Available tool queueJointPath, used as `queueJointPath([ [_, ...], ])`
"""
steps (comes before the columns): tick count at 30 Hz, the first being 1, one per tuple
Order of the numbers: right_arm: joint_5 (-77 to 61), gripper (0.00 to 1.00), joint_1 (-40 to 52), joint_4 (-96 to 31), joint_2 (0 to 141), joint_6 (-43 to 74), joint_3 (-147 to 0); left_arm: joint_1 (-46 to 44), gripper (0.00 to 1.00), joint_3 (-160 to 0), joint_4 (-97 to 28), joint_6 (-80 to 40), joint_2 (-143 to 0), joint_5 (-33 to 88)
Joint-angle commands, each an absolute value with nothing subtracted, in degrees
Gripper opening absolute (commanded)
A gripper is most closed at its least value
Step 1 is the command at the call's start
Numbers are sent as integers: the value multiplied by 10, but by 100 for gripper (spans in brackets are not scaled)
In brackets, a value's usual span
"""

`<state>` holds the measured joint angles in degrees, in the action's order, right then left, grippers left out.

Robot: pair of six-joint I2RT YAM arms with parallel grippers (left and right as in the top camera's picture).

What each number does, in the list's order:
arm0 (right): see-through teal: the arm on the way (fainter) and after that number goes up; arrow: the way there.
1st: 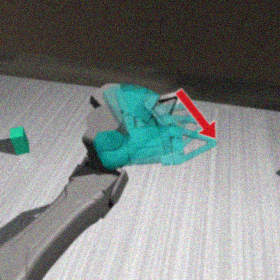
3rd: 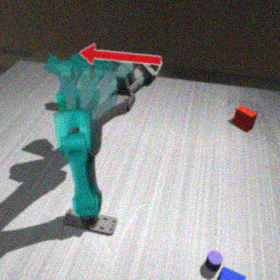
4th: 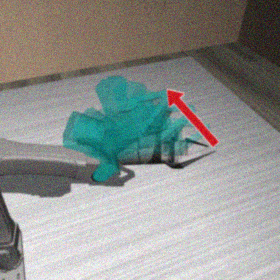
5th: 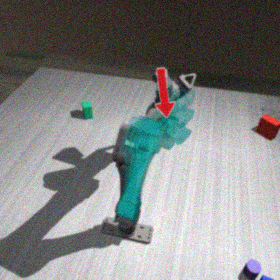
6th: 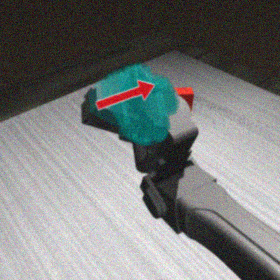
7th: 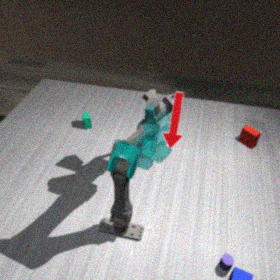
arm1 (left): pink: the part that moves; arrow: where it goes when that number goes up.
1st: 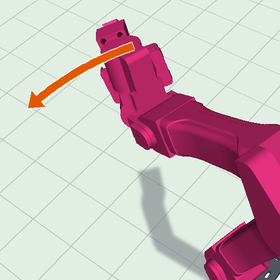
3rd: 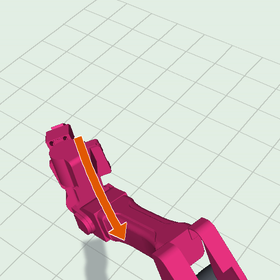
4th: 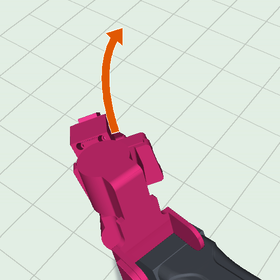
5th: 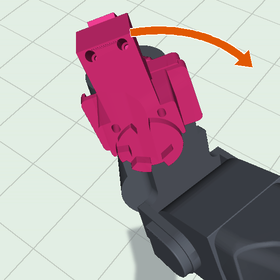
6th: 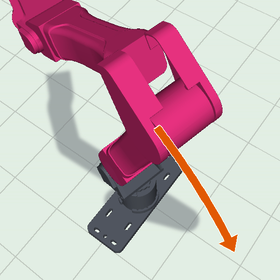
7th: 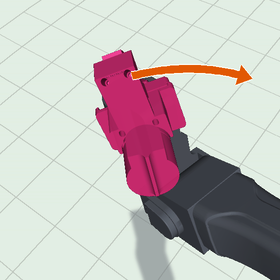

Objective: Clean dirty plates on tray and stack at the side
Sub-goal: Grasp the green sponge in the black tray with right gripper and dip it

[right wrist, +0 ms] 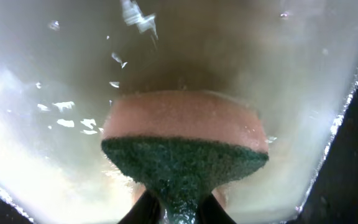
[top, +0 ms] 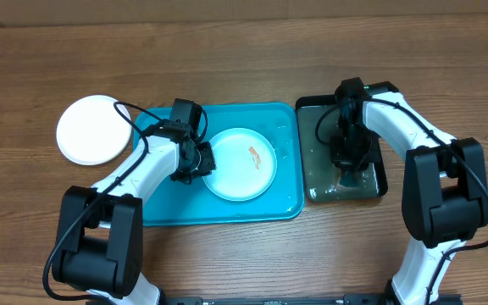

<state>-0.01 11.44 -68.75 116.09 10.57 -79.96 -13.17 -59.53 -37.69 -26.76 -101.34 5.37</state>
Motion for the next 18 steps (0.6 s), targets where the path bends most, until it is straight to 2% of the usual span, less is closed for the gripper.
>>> queueJointPath([
  [1,-2,12,116,-682,1149,105,-803,-135,25,-593,-376,-259,-1020,59],
  [3,-3,12,115,-685,1149,105,-815,-135,28,-593,-375,-259,-1020,59],
  [7,-3,4,115,-705,1149,105,-851,-135,28,-593,-372,-259,-1020,58],
  [13,-3,4,115,-726,1149,105,-882,-135,26,-593,-373,-259,-1020,58],
  [18,-3,4,115,-735,1149,105,-882,-135,17,-593,-377,-259,-1020,58],
])
